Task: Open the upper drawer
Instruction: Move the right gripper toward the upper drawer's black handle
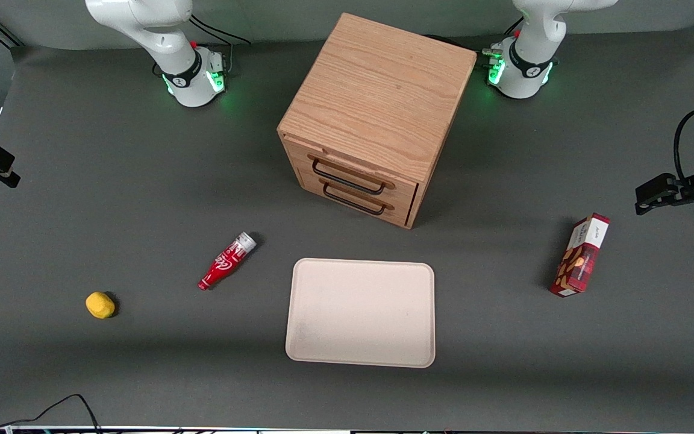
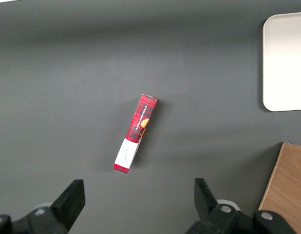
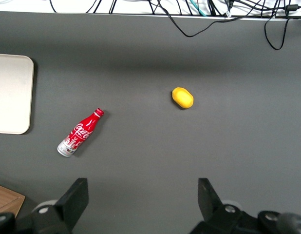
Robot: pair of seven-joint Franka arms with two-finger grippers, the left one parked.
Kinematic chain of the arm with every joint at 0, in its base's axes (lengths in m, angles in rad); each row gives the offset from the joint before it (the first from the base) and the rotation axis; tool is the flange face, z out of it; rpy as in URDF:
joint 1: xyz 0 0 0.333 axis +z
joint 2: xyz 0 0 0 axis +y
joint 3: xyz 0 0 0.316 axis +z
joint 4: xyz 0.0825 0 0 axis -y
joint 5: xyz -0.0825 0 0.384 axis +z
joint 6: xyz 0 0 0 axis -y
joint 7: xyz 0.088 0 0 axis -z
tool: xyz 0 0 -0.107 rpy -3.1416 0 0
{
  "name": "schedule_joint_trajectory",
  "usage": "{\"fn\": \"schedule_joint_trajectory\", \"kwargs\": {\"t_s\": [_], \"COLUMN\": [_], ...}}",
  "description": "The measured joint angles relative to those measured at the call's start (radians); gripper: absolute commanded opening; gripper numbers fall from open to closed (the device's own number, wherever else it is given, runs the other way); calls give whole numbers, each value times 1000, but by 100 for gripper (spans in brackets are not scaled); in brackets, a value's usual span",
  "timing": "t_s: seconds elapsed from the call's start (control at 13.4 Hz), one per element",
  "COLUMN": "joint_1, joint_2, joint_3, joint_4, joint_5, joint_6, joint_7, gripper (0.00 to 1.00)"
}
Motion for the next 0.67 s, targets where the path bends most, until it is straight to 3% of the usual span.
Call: {"fn": "schedule_joint_trajectory", "kwargs": {"t_s": [0.37, 0.67], "joint_1": [10, 21], "joint_2": [20, 81], "joint_3": [16, 151], "joint_4": [16, 90], "joint_5": [1, 1], "joint_6": [-3, -55], "joint_7": [-5, -12], "gripper": [100, 100]}}
